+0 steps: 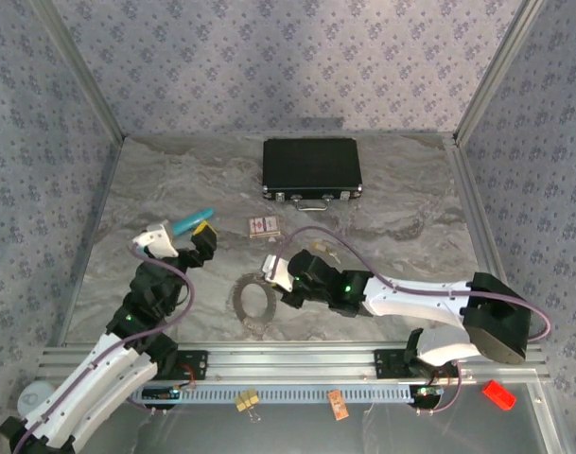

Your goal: Put the keys on the keyring

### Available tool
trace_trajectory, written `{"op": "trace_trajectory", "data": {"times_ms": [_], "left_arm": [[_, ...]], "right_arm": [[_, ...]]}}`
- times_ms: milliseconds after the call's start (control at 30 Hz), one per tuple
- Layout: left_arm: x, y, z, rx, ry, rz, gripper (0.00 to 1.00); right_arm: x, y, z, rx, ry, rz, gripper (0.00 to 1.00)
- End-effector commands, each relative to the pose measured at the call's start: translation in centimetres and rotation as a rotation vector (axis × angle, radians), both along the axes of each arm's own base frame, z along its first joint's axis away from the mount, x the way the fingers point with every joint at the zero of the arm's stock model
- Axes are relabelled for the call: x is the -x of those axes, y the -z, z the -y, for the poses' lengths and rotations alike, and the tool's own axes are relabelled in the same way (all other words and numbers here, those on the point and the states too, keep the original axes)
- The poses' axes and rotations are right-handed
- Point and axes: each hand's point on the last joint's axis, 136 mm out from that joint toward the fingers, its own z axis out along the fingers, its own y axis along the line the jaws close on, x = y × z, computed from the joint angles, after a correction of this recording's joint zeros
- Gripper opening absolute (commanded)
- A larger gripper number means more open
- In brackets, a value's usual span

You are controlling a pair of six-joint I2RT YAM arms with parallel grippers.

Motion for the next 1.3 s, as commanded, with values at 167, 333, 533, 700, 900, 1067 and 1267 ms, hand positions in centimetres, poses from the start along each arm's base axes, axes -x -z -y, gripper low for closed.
{"op": "trace_trajectory", "data": {"times_ms": [167, 333, 533, 700, 900, 1067, 1267], "left_arm": [[-0.4, 0.2, 1.0, 0.016, 0.043, -0.01, 1.0], [-0.9, 0.6, 1.4, -0.006, 0.053, -0.034, 1.0], [-1.3, 0.9, 1.7, -0.01, 0.056, -0.044, 1.0], [-1.3, 1.0, 1.7, -0.017, 0.056, -0.048, 1.0], [-1.4, 0.9, 1.7, -0.032, 0.06, -0.042, 1.0], [-1.4, 0.9, 2.0, -0.047, 0.077, -0.041, 1.0], [-1.5, 0.9, 2.7, -0.068, 0.113, -0.052, 1.0]], "right_arm": [[1.2, 5.4, 6.5, 0.399, -0.059, 0.037, 0.03], [2.6, 7.6, 8.4, 0.596, -0.153, 0.057, 0.05], [3.7, 9.5, 10.4, 0.808, -0.253, 0.082, 0.06], [4.1, 10.1, 11.3, 0.883, -0.292, 0.084, 0.08], [5.4, 9.9, 12.2, 0.901, -0.336, 0.048, 0.32], [5.7, 7.9, 11.0, 0.756, -0.315, 0.006, 0.38], [1.9, 1.3, 6.2, 0.215, -0.012, -0.062, 0.38]]}}
